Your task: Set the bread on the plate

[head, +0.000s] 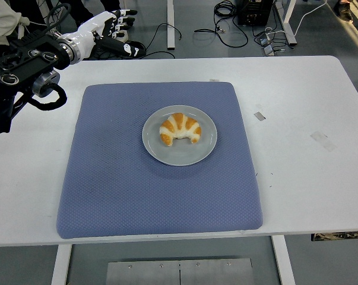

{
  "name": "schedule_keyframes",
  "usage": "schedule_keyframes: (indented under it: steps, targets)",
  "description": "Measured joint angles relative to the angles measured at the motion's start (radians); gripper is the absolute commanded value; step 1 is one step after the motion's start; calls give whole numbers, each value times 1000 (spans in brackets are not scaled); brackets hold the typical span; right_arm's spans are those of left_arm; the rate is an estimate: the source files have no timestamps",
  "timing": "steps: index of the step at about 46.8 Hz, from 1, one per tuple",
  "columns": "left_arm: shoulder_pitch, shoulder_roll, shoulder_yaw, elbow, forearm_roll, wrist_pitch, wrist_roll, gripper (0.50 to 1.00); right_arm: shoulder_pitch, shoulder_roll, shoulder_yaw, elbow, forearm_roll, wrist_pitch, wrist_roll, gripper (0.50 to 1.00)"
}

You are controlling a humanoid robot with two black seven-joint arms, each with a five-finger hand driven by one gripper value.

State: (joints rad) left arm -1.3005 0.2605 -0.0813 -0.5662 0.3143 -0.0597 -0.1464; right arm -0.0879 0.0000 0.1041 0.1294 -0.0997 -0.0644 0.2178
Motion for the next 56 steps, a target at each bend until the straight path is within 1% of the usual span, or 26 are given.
schedule_keyframes:
  steps: [11, 21, 30, 32, 35, 40, 48, 56]
  targets:
    - [78, 10, -149, 62, -52, 2, -2, 981, 8, 0, 1, -1, 0, 0, 0, 1000]
    - [159, 7, -322, 65, -56, 3, -10, 981, 11, 0, 1, -3, 0, 0, 0, 1000]
    - [230, -6, -466, 51, -104, -25, -19, 983, 17, 0, 1, -2, 0, 0, 0, 1000]
    - [243, -8, -486, 50, -117, -37, -24, 983, 17, 0, 0, -2, 0, 0, 0, 1000]
    - [268, -14, -521, 50, -137, -57, -50, 983, 18, 0, -1, -2, 0, 0, 0, 1000]
    - [311, -23, -569, 46, -167, -64, -81, 983, 18, 0, -1, -2, 0, 0, 0, 1000]
    - [363, -27, -632, 46, -183, -66, -103, 984, 17, 0, -1, -2, 0, 0, 0, 1000]
    - [401, -27, -643, 47, -183, -69, -109, 983, 20, 0, 0, -1, 0, 0, 0, 1000]
